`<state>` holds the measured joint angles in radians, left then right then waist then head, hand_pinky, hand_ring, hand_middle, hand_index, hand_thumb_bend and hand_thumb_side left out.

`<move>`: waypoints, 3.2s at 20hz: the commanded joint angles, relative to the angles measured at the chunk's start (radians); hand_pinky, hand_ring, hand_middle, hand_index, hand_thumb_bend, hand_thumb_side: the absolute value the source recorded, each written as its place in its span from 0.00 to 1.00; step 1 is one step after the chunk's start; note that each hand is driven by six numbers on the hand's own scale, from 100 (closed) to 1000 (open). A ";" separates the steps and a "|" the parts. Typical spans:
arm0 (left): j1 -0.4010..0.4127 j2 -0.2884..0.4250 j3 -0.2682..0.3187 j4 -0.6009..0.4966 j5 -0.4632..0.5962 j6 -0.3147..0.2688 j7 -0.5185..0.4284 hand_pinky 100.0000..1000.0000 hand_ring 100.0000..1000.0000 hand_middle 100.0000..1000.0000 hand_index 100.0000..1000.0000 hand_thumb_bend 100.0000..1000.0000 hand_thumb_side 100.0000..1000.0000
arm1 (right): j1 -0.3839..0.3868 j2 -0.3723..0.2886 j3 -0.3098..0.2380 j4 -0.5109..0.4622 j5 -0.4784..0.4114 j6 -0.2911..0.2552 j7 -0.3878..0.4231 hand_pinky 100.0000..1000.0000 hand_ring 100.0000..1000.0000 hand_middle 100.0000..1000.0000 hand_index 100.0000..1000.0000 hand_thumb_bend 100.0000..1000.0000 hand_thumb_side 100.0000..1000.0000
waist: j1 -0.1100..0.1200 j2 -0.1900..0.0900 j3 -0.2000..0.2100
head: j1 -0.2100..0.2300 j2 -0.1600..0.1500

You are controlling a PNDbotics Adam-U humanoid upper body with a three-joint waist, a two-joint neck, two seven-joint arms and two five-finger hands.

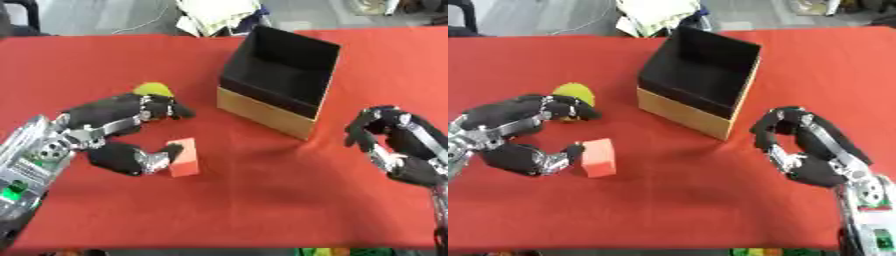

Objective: Pick up objects on the table and place them in the box.

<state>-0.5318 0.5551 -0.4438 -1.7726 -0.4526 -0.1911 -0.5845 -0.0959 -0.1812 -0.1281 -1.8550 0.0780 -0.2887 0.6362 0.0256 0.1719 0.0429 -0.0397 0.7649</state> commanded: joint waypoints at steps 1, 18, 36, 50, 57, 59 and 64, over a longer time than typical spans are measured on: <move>-0.046 0.039 -0.034 0.021 -0.017 -0.024 -0.037 0.77 0.80 0.80 0.94 0.24 0.83 | -0.006 -0.022 0.001 -0.012 0.000 -0.003 0.005 0.47 0.44 0.40 0.59 0.00 0.41 | 0.001 -0.016 0.001 | 0.003 0.005; -0.122 0.008 -0.090 0.156 -0.116 -0.069 -0.094 0.73 0.74 0.77 0.94 0.39 0.92 | -0.001 -0.019 0.000 -0.010 0.002 -0.004 0.008 0.47 0.44 0.40 0.59 0.00 0.41 | 0.001 -0.016 -0.004 | 0.004 0.005; -0.126 -0.021 -0.072 0.180 -0.171 -0.026 -0.019 0.78 0.80 0.83 0.95 0.36 0.90 | -0.001 -0.016 -0.001 -0.009 0.002 -0.004 0.010 0.47 0.44 0.40 0.59 0.00 0.41 | -0.001 -0.013 -0.008 | 0.004 0.005; -0.131 -0.032 -0.076 0.237 -0.249 -0.042 -0.015 0.78 0.82 0.85 0.96 0.42 0.90 | -0.003 -0.016 -0.001 -0.009 0.001 -0.002 0.012 0.47 0.44 0.40 0.59 0.00 0.41 | 0.003 -0.011 -0.004 | 0.003 0.005; -0.134 -0.045 -0.079 0.277 -0.273 -0.050 -0.011 0.75 0.79 0.82 0.95 0.42 0.92 | -0.003 -0.017 -0.001 -0.009 0.000 -0.003 0.013 0.47 0.44 0.40 0.59 0.00 0.41 | 0.003 -0.010 -0.003 | 0.003 0.005; -0.135 -0.050 -0.080 0.287 -0.278 -0.054 -0.012 0.74 0.79 0.81 0.95 0.41 0.92 | -0.003 -0.017 -0.001 -0.009 0.000 -0.003 0.014 0.47 0.44 0.40 0.59 0.00 0.41 | 0.002 -0.010 -0.003 | 0.003 0.005; -0.138 -0.062 -0.088 0.312 -0.289 -0.063 -0.015 0.73 0.77 0.79 0.95 0.41 0.93 | -0.004 -0.017 0.000 -0.009 0.000 -0.004 0.016 0.47 0.44 0.40 0.59 0.00 0.41 | 0.001 -0.009 -0.003 | 0.003 0.005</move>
<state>-0.6477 0.4849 -0.5350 -1.4569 -0.7353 -0.2490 -0.6000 -0.0911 -0.1828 -0.1283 -1.8544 0.0780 -0.2913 0.6490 0.0283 0.1733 0.0392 -0.0370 0.7649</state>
